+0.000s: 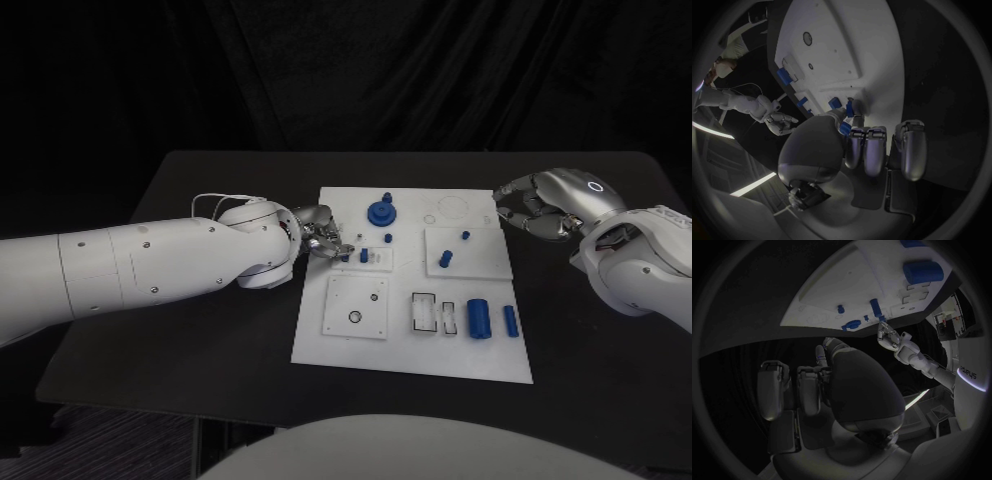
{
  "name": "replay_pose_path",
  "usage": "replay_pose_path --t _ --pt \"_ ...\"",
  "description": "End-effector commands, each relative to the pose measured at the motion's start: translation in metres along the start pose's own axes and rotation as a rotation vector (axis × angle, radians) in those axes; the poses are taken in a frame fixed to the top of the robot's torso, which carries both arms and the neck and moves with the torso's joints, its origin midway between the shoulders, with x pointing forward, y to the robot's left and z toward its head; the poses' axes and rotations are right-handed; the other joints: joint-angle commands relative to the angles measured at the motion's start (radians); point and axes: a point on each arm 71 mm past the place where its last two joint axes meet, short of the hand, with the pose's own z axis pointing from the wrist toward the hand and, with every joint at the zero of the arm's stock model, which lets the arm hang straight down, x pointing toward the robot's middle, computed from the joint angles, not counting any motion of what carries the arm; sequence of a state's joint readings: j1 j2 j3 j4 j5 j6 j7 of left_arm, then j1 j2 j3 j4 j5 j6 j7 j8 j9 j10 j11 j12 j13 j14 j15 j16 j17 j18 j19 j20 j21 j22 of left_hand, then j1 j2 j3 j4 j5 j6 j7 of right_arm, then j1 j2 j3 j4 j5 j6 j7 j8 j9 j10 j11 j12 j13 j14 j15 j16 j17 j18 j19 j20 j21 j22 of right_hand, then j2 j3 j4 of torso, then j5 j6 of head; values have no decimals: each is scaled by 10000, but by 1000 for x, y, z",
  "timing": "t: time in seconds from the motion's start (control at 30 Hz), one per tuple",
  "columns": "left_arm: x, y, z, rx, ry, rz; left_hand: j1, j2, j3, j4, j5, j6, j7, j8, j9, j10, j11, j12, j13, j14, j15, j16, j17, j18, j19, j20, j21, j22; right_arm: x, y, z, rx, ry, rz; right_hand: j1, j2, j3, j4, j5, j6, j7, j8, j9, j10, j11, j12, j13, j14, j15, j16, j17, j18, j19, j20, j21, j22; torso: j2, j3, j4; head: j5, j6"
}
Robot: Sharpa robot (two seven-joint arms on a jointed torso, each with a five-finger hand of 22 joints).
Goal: Assemble the parts on the task board
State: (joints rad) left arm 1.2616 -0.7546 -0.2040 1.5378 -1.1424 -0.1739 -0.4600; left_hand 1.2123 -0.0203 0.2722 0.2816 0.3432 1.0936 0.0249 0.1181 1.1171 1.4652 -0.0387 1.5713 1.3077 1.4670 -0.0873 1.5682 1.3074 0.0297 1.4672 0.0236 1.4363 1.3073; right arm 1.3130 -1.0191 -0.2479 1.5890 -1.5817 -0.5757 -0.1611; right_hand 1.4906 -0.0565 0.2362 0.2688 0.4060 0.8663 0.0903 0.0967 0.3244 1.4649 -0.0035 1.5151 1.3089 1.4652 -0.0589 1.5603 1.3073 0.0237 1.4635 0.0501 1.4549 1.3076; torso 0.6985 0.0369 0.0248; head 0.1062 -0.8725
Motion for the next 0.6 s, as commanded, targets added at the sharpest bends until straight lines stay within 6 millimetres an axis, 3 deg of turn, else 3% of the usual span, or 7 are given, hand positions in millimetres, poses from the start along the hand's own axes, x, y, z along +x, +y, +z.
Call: replay_pose_path --t 0.03,0.6 --pt "9 5 1 -140 275 172 -116 16 -2 58 -63 4 40 1 -3 1056 -25 -6 2631 1038 -29 26 2634 52 373 -14 -36 2173 1 -1 -1 101 78 -31 -73 -57 34 -2 61 99 -4 -50 -13 494 -34 -43 2034 1019 -93 -51 2516 64 490 -67 -54 2233 -5 -1 1 7 -2" --pt "13 10 -2 -226 319 114 -149 28 -5 62 -72 10 38 7 4 1056 -25 -6 2631 1038 -27 26 2634 63 352 -13 -79 2158 1 -2 0 125 106 -47 -73 -57 34 -2 61 99 -4 -50 -13 494 -34 -43 2034 1019 -93 -51 2516 64 490 -67 -54 2233 -29 0 -13 56 -2"
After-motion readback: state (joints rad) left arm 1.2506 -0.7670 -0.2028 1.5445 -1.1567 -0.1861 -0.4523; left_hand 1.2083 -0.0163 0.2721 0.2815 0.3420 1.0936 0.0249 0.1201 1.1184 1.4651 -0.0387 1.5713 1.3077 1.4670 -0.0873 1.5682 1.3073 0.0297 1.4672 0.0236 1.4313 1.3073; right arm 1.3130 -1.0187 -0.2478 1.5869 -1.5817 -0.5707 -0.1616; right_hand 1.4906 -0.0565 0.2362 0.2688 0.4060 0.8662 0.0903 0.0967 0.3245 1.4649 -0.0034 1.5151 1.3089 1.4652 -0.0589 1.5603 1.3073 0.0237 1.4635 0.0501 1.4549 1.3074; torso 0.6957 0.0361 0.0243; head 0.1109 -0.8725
